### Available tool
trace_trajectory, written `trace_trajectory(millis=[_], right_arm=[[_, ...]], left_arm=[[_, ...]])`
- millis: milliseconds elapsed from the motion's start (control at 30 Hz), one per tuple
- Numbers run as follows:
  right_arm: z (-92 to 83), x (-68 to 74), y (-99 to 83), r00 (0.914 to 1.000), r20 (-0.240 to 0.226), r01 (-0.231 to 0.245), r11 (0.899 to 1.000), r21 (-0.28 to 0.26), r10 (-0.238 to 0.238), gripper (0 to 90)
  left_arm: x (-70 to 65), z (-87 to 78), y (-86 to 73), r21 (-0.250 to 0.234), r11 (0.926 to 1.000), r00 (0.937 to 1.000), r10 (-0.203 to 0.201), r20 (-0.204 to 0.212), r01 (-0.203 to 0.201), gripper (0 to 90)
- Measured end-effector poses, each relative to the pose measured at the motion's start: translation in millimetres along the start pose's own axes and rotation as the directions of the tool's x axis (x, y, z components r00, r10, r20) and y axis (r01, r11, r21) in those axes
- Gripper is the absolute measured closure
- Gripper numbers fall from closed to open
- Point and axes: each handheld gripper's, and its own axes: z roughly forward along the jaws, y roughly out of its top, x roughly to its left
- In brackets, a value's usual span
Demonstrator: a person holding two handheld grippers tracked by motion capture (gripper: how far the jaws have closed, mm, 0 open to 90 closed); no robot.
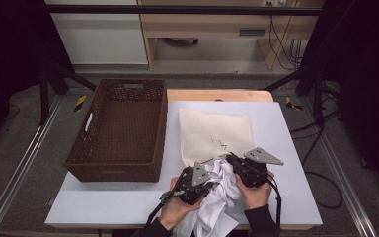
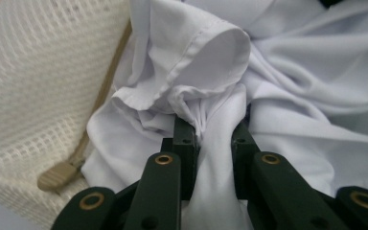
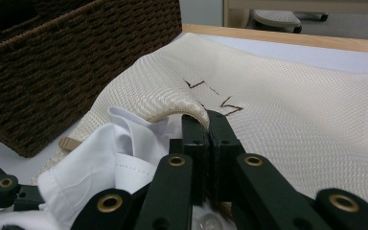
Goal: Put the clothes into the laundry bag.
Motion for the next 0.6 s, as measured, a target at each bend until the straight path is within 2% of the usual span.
trace_trajectory(millis=[133, 267, 367, 467, 533, 600], right_arm=[[0.2, 0.5, -0.3, 1.0000, 0.001, -0.004, 1.000, -0.003, 0.004, 88.3], [-0.3, 2.7, 0.1, 1.0000, -0.005, 0.000, 1.000, -0.007, 0.000, 88.4], [-5.0, 5.4, 3.0, 0.9999, -0.014, 0.006, 1.000, -0.019, -0.007, 88.3], [-12.9, 5.8, 6.8, 0.9998, -0.020, 0.004, 0.999, -0.038, -0.005, 88.3], [-14.4, 5.1, 7.0, 0.9998, -0.019, 0.003, 0.999, -0.034, -0.004, 88.3], [-12.5, 4.5, 5.5, 0.9999, -0.017, -0.001, 1.000, -0.029, 0.001, 88.3]], left_arm=[[2.5, 9.7, 3.1, 0.014, 0.9999, 0.9999, 0.008, -0.010, -0.008, 78.8], [14.1, 24.4, 1.2, 0.038, 0.9993, 0.9994, -0.005, -0.034, 0.006, 78.6], [21.8, 30.0, -1.8, 0.060, 0.9982, 0.9982, 0.004, -0.060, -0.001, 77.2], [27.5, 29.5, -4.3, 0.046, 0.9984, 0.9988, -0.031, -0.039, 0.033, 76.2], [25.9, 28.0, -4.8, 0.036, 0.9988, 0.9981, -0.032, -0.052, 0.034, 73.8], [22.9, 23.7, -5.2, 0.010, 0.9996, 0.9980, -0.025, -0.058, 0.026, 66.3]])
